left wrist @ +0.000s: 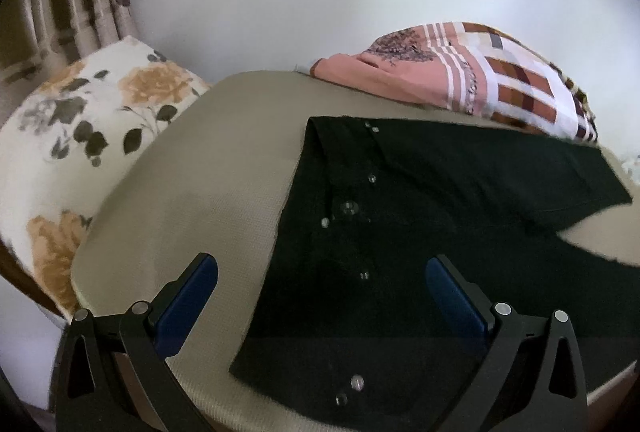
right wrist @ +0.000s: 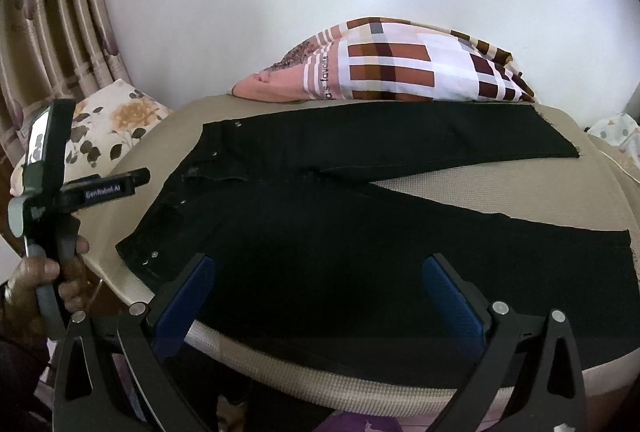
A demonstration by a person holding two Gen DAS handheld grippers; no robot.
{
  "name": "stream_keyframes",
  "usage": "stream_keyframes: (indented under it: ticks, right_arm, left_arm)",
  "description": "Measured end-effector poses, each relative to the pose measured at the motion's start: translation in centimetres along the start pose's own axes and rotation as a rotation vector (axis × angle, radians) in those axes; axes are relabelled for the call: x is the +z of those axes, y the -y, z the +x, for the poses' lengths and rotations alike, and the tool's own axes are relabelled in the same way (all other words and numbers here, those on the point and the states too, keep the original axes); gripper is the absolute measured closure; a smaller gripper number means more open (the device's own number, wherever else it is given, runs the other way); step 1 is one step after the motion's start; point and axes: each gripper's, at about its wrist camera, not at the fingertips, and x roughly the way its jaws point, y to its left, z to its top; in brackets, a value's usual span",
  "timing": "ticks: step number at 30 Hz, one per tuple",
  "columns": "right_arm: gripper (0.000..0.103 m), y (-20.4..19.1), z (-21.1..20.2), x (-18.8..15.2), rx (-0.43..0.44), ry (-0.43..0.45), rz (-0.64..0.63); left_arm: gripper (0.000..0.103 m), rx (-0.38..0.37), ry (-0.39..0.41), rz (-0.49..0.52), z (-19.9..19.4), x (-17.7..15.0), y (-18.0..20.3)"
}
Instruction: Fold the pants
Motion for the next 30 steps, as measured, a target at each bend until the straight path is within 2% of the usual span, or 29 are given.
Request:
stream_keyframes:
  ticks: [3,6,7,10,13,16,18,28,30]
  right_arm:
    - [0.0,0.4,0.6,0.2,-0.002,-0.005,0.011]
    - [0.0,0.9,1.5,0.1,0.004,-0.029,0.026]
    - [0.0,1.0,1.8,0.1,0.005,-0.038,0.028]
    - [0.0,1.2,2.8,-0.1,0.004,-0.063,0.032]
    - [0.0,1.5,3.6,-0.1,-0.002,-0.079,0.037]
    - [0.0,1.8,4.7,-0.2,-0.01,-0.106,0.05]
    - [0.0,2.1,5.4,-0.2,-0.016,-0.123,0.059]
    - [0.0,2.8,8.1,-0.3,-0.044,-0.192,0.084]
    - [0.0,2.7,8.4,-0.2,-0.047,-0.196,0.079]
  left_arm:
    - [0.0,-0.039,-0.016,-0.029,1.7,1.9,-1.7]
    - [0.0,-0.138,-0.047,-0.035,4.5,4.5,-3.5]
    - [0.0,-0.148,-0.049,-0.03,5.4,5.3,-3.9]
    - [0.0,-0.209,-0.068,-0.035,8.9,7.9,-5.3]
    - [0.0,-0.262,-0.124,-0.042,12.9,10.2,-6.3]
    - [0.002,-0.373,-0.184,-0.018,16.7,12.2,-6.4]
    - [0.004,-0.43,-0.198,0.004,18.7,13.2,-6.2]
    - [0.004,-0.399,-0.301,0.137,26.5,14.7,-4.3]
    - [0.004,-0.393,-0.276,0.179,26.4,14.5,-3.6]
